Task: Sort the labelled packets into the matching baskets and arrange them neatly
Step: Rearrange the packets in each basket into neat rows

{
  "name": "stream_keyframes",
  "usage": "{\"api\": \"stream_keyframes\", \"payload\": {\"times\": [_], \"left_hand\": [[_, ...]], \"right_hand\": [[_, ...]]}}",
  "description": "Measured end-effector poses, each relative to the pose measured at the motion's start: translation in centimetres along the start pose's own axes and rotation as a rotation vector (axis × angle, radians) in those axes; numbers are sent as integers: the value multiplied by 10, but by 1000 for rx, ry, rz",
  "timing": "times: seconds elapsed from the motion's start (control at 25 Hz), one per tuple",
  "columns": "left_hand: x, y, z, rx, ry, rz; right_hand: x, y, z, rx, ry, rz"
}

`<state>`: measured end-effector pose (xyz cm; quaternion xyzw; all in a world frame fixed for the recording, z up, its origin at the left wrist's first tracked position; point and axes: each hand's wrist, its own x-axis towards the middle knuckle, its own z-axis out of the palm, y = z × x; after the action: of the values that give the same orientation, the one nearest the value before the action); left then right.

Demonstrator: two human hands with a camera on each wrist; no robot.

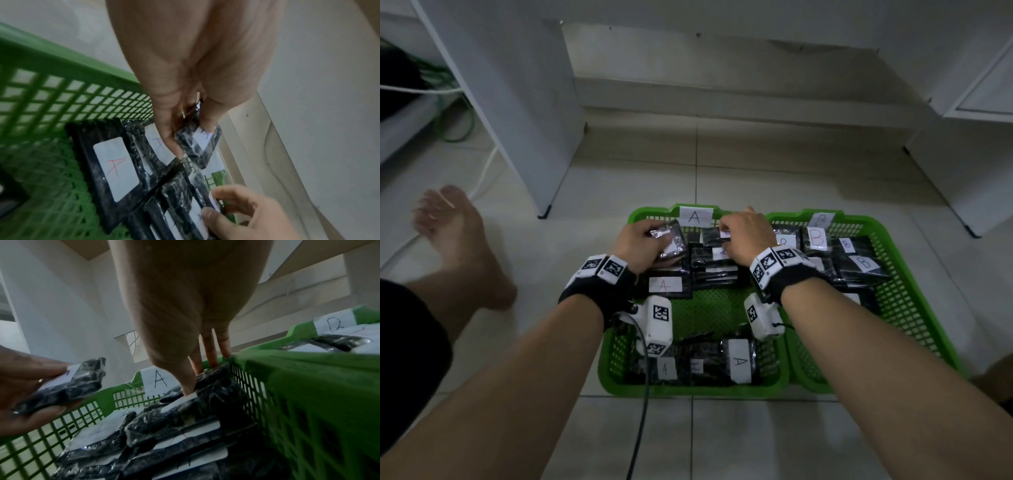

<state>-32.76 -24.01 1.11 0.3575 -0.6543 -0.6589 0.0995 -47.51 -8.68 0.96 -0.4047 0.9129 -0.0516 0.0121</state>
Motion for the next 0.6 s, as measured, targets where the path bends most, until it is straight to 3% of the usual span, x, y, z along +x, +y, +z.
{"api": "stream_keyframes", "payload": {"times": [0.08,0.2,0.28,0.4,0.6], "left_hand": [[-1,6,3,-257,-39,-123],[-6,10,6,-295,-65,-112],[-8,10,6,-297,-26,-96],[-2,9,5,-170,51,-48],[5,2,-1,84,44,30]], "right_hand": [[3,-2,3,21,0,37],[1,-3,1,58,8,39],[-5,-7,-7,207,7,6],[-18,-23,-21,384,14,-130],[-27,-42,-24,315,-24,-297]]}}
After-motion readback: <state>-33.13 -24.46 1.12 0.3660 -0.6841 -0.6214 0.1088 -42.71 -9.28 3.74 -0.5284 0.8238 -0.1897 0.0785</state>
